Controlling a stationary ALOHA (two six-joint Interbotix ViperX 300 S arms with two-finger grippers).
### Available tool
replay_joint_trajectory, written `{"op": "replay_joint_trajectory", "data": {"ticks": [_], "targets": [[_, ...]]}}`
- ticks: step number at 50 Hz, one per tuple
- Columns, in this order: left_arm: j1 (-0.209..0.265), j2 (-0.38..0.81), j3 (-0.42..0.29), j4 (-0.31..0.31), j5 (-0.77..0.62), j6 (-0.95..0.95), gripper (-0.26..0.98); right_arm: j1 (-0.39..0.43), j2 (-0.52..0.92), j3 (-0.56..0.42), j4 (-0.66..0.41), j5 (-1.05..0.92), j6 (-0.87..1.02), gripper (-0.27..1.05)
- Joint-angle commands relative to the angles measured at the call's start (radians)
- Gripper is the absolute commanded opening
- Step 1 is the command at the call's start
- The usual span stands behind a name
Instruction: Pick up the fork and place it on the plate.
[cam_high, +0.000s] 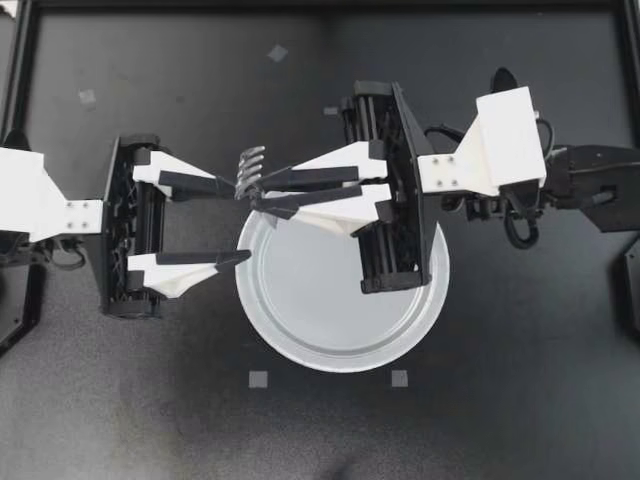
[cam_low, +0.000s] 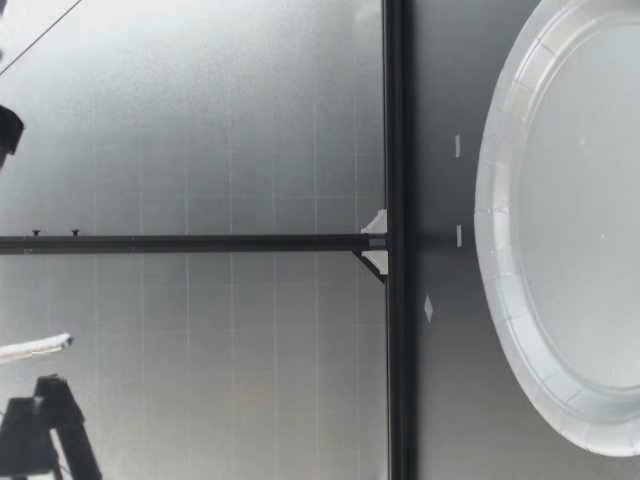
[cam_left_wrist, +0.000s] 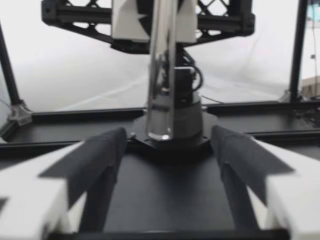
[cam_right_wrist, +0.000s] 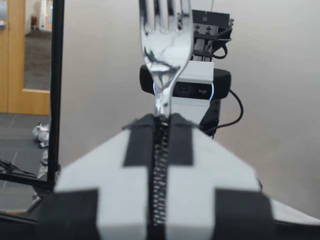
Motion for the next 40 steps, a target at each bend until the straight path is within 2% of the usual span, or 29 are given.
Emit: {"op": "replay_joint_trajectory", "data": {"ticks": [1,12,26,40], "targets": [[0.0,-0.002,-0.026,0.002,-0.015,0.002,0.66,-0.006,-0.002,-0.015,0.0,-0.037,-0.003,-0.03],[0.0,0.035,-0.041,0.002,-0.015,0.003,0.65,-0.006,0.031,-0.02,0.0,-0.123,0.0,-0.03],[-0.002,0.052,-0.049,0.002,-0.015,-0.003,0.63,-0.006,0.041,-0.021,-0.002,-0.133,0.002,-0.03],[0.0,0.054,-0.049,0.002,-0.015,-0.006,0.5,-0.006,0.052,-0.021,-0.002,-0.137,0.0,-0.03]]}}
